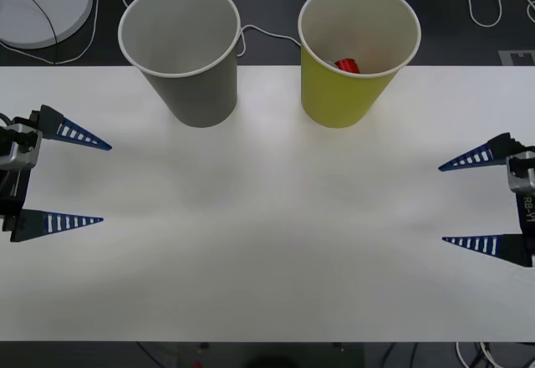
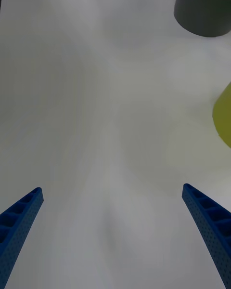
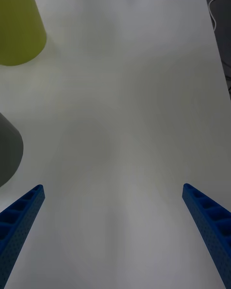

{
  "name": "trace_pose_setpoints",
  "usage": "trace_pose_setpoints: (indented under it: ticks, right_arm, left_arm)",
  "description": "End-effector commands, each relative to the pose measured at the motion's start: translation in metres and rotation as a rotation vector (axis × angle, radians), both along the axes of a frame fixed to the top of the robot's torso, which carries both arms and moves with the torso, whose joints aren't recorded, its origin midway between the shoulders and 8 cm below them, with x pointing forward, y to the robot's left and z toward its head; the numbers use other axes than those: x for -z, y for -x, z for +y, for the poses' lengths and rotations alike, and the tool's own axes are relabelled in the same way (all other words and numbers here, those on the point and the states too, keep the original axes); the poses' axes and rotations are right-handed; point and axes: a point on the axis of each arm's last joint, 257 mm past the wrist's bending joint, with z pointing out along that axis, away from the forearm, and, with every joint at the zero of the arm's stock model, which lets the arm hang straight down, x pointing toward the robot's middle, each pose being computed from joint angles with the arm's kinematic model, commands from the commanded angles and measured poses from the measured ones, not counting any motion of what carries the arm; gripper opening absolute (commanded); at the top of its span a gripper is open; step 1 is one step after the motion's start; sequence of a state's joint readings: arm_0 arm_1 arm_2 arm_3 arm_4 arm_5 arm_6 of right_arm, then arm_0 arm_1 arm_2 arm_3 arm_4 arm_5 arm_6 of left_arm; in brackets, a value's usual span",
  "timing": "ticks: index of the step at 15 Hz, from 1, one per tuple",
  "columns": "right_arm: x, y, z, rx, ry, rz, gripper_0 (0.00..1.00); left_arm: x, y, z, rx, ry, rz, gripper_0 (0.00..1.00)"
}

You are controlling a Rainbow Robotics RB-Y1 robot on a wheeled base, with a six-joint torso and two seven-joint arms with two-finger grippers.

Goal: Put the can into the green bin and the plastic bottle into the gray bin

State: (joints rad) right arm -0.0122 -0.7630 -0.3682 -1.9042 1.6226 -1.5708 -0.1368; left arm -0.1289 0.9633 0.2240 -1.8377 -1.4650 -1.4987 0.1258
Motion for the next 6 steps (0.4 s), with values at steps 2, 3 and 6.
trace_pose_setpoints:
  ticks: [2,3,6]
  right_arm:
    - [-0.0014,0.0000,0.0041,-0.011,-0.012,-0.010,1.00]
    - [-0.0014,0.0000,0.0041,-0.011,-0.012,-0.010,1.00]
    - [-0.0014,0.0000,0.0041,-0.011,-0.012,-0.010,1.00]
  left_arm:
    - [0.0000,0.0000,0.0000,0.000,0.000,0.000,1.00]
    - [0.0000,0.0000,0.0000,0.000,0.000,0.000,1.00]
    - [0.0000,0.0000,0.0000,0.000,0.000,0.000,1.00]
